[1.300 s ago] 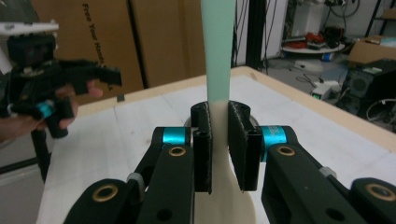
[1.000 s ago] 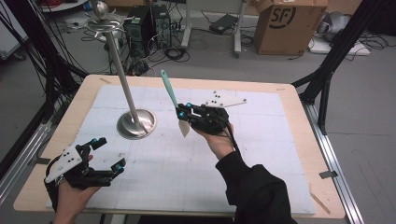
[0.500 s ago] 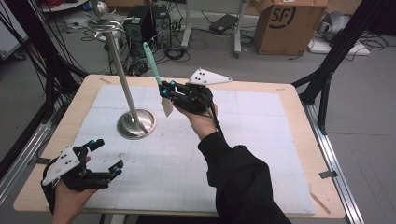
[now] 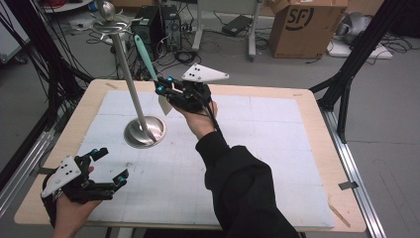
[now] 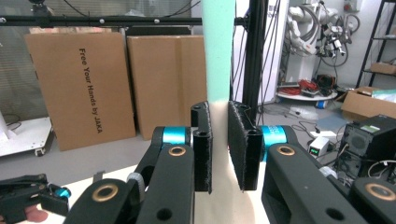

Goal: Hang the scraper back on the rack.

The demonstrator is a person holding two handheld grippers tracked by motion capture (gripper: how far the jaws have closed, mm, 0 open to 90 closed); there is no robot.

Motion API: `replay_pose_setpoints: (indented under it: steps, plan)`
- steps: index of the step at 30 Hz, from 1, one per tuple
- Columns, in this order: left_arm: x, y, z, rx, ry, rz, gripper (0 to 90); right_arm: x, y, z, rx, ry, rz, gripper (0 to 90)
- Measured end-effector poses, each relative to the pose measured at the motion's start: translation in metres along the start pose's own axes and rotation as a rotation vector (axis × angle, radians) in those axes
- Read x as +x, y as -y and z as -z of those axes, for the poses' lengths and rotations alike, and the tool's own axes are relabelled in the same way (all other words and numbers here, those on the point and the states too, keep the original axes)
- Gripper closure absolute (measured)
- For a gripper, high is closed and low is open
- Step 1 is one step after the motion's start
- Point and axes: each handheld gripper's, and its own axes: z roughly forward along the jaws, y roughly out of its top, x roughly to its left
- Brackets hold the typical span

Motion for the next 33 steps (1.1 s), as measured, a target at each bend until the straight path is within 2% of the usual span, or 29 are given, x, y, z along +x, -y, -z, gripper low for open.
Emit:
replay_pose_setpoints:
  steps: [7,19,33]
  plan:
    - [0.0,0.0,0.003,-0.001,-0.005,0.006,1.7,-0.001,-0.007,-0.007,-0.006,0.016,0.01,80.3]
    - [0.0,0.0,0.006,-0.005,-0.014,0.004,1.7,-0.003,-0.005,-0.011,-0.016,0.024,-0.007,80.2]
    - [0.001,0.001,0.011,0.0,-0.024,0.001,1.7,-0.002,-0.003,-0.019,-0.013,0.022,-0.004,80.2]
